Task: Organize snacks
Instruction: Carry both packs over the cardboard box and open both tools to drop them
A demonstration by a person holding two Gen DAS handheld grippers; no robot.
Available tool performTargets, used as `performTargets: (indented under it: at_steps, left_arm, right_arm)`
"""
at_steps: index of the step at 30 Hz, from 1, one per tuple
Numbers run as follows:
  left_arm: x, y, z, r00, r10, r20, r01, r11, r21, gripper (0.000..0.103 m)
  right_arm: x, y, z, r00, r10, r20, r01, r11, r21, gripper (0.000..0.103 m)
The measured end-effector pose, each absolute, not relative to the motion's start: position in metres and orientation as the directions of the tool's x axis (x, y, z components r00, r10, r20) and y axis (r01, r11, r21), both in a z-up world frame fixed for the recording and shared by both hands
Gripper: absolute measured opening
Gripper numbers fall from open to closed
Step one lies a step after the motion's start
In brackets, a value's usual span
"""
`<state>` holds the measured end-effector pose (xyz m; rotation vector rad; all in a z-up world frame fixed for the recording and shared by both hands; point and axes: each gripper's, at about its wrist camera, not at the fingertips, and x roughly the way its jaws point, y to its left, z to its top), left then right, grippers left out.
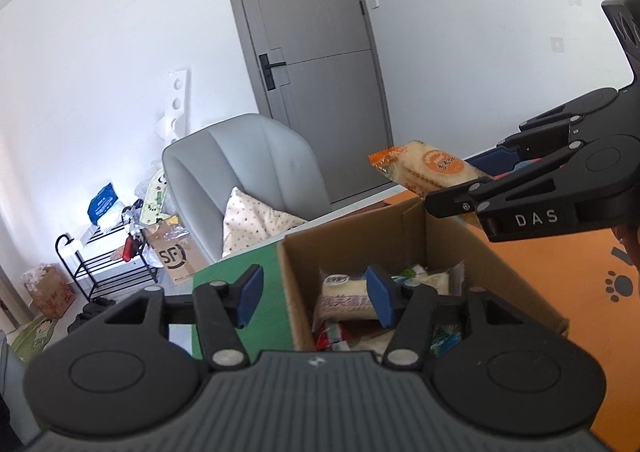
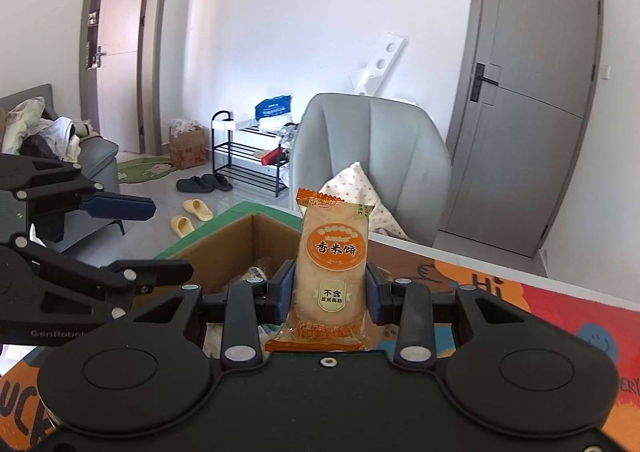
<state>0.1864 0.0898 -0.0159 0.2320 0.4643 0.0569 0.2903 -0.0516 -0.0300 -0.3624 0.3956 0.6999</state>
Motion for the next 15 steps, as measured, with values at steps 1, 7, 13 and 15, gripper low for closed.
performTargets:
  at_steps: [1,7,13,15]
  left_arm:
    - [0.186,0.092,-0.017,0.891,0.115,-0.439,-0.01,0.972,0.235,0.058]
    - [0.183,0.108,-0.02,0.883,0.147,-0.446,-0.049,0.974,0.223,0.064]
    - [0.183,0.117,-0.017,0.885,0.165,-0.436,-0.075,0.974,0.215,0.072]
    - [0.183,0.117,-0.017,0.886,0.167,-0.433,-0.076,0.973,0.219,0.074]
  right_arm:
    - [0.291,-0.048,-0.031,0.694,0.548,-0.467,-0.684,0.704,-0.19,0.037]
    - [0.293,-0.03,-0.033,0.676,0.563,-0.476,-0.708,0.675,-0.207,0.037]
    - [0.298,-0.032,-0.032,0.692,0.555,-0.461,-0.688,0.701,-0.188,0.056]
    - [0.297,-0.036,-0.032,0.692,0.552,-0.465,-0.685,0.706,-0.182,0.056]
